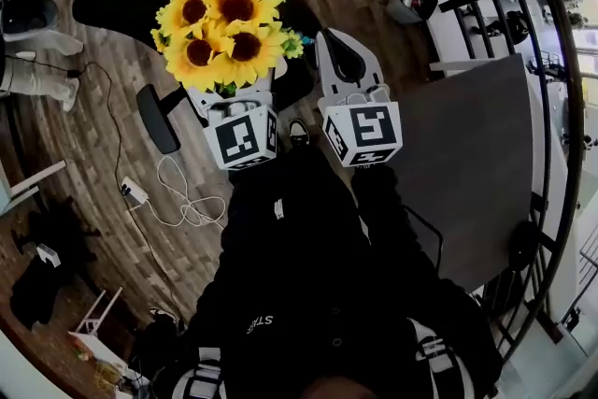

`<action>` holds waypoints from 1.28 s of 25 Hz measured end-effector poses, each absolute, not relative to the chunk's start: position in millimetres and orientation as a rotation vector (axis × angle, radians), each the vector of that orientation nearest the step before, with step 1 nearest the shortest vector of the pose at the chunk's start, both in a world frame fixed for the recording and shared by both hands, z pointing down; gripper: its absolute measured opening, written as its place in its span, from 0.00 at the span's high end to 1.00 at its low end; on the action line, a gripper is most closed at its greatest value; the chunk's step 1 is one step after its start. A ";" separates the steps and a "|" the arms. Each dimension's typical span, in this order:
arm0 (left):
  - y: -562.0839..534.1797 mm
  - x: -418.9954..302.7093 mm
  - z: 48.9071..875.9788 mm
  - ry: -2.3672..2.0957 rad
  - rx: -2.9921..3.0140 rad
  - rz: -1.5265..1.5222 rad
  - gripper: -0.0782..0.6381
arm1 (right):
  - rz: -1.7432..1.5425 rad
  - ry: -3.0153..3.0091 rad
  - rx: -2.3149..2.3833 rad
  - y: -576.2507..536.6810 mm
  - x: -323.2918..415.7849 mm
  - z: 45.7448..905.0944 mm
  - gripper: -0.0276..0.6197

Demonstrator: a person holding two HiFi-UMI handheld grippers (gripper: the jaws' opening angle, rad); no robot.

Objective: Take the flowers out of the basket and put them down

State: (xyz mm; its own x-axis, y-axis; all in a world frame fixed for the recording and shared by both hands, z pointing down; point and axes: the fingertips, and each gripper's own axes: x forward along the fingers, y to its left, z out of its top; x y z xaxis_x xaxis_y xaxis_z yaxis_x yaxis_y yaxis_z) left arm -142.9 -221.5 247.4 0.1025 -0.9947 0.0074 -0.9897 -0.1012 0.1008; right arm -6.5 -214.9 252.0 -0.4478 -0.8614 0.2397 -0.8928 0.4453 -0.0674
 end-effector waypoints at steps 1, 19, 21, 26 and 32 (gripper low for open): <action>-218.7 -143.1 242.1 -2.032 2.292 -0.104 0.21 | 0.265 -2.513 1.568 -209.1 -7.8 246.1 0.94; -100.4 65.4 172.4 -1.260 2.833 -0.202 0.21 | 0.156 -1.951 2.348 -11.8 177.5 168.1 0.94; -81.6 88.5 172.2 -1.167 2.867 -0.193 0.21 | 0.152 -1.875 2.406 14.0 195.6 164.7 0.94; -75.0 96.5 180.4 -0.999 2.911 -0.169 0.21 | 0.147 -1.734 2.496 30.8 190.5 163.0 0.94; 18.5 211.0 189.6 -0.791 2.994 -0.092 0.21 | 0.192 -1.558 2.648 140.7 292.3 171.2 0.94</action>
